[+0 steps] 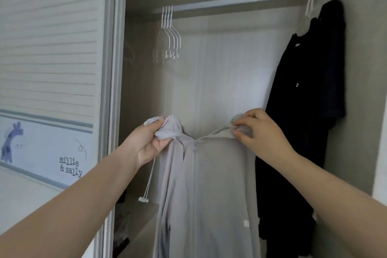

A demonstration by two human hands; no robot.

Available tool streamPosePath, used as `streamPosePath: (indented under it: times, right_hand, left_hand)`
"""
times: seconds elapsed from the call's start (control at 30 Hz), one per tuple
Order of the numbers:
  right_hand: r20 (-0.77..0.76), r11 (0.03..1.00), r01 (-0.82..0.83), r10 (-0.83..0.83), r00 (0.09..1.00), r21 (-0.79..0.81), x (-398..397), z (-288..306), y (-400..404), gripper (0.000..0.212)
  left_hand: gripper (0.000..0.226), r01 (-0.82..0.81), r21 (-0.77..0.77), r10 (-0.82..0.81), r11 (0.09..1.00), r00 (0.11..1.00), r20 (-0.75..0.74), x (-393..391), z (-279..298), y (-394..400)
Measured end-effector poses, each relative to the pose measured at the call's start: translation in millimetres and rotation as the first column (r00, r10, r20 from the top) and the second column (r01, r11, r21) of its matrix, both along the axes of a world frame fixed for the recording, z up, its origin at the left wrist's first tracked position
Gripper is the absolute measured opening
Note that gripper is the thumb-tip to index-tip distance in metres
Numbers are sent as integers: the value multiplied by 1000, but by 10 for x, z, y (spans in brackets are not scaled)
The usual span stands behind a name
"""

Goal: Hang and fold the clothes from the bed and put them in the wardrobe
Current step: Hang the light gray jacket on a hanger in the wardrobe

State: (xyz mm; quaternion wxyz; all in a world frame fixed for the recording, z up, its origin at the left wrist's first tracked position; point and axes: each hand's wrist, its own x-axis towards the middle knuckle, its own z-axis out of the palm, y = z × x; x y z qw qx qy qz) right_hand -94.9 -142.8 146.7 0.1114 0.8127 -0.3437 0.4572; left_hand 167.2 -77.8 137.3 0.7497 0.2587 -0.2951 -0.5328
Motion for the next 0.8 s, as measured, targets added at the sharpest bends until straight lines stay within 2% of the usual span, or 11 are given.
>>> streamPosePath:
  times: [0.2,0.33,0.57,0.8]
  right_hand:
    - [-96,993,112,-116,989,-40,108,483,-314,21]
    - [-206,986,164,-157,966,18,247,848,-604,32]
    - [-209,983,175,-182,961,-55,535,1393,-1047,29]
    - [-229,993,111,-115,967,-26,908,1811,-1663,33]
  left_hand:
    - [8,8,-147,-20,989,997,-79,71,399,-450]
    - [7,-52,-209,30,977,994,-107,166,720,-730]
    - [11,-169,-317,166,933,985,-36,307,1180,-1117]
    - [7,-247,-427,298,870,953,54,411,1499,-1512]
